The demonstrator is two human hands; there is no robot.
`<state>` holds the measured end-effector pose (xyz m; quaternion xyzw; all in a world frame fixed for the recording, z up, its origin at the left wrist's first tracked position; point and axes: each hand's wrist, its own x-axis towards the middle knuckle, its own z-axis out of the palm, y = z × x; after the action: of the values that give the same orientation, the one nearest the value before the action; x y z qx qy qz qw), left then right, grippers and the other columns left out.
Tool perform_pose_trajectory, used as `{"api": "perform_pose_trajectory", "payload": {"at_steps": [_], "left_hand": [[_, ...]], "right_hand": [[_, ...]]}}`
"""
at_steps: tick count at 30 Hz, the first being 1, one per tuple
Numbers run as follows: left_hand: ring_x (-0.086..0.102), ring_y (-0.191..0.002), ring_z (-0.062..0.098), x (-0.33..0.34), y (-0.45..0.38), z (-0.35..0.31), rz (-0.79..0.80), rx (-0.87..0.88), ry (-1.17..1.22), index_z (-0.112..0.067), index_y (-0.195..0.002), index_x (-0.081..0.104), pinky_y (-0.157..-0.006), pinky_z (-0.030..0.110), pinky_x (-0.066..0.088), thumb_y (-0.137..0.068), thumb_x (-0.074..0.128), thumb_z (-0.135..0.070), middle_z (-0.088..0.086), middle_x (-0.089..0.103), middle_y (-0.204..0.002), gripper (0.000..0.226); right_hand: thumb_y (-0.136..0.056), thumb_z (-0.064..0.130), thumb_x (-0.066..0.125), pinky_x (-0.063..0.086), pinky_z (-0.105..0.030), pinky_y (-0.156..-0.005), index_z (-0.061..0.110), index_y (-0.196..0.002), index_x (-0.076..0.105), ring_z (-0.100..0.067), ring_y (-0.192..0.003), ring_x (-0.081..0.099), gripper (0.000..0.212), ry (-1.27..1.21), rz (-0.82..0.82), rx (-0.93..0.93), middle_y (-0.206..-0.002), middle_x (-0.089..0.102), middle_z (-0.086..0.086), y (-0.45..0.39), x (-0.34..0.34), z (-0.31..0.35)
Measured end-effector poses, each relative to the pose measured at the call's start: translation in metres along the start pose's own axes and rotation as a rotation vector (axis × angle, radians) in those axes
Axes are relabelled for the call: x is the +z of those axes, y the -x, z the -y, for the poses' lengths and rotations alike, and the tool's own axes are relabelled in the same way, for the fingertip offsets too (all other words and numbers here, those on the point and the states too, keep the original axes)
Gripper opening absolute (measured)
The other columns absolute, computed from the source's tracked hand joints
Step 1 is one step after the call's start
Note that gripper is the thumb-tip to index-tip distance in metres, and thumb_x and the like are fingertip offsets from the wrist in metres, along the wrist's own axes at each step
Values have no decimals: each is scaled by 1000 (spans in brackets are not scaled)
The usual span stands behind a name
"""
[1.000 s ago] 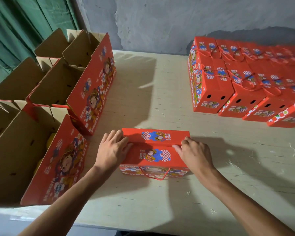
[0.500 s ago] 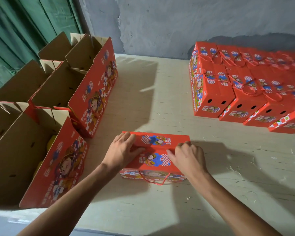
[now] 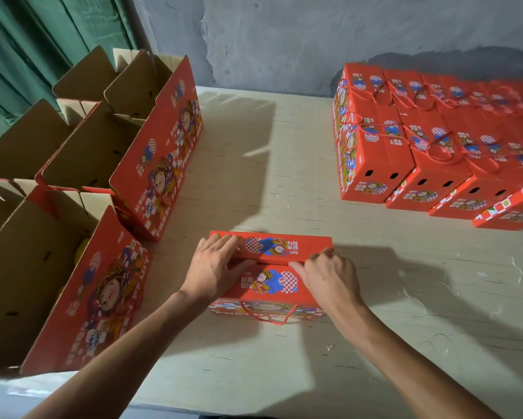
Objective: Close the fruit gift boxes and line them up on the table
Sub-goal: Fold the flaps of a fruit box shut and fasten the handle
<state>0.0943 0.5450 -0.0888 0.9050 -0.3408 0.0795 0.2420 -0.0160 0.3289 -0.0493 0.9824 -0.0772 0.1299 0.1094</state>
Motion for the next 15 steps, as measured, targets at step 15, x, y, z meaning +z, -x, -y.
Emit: {"api": "perform_pose_trajectory", "payload": {"at_steps": [15], "left_hand": [[52,-81,22,-2,8,26,28,155,182,-21,-93,72,-74,37,40,-97,60,-45,-8,60,-91,27]], "right_hand": [[-83,10,85,62,-29,-67,11,-91,82,-14,-88,78,9,-453,-401,10,-109,78,-3,41,41,-47]]}}
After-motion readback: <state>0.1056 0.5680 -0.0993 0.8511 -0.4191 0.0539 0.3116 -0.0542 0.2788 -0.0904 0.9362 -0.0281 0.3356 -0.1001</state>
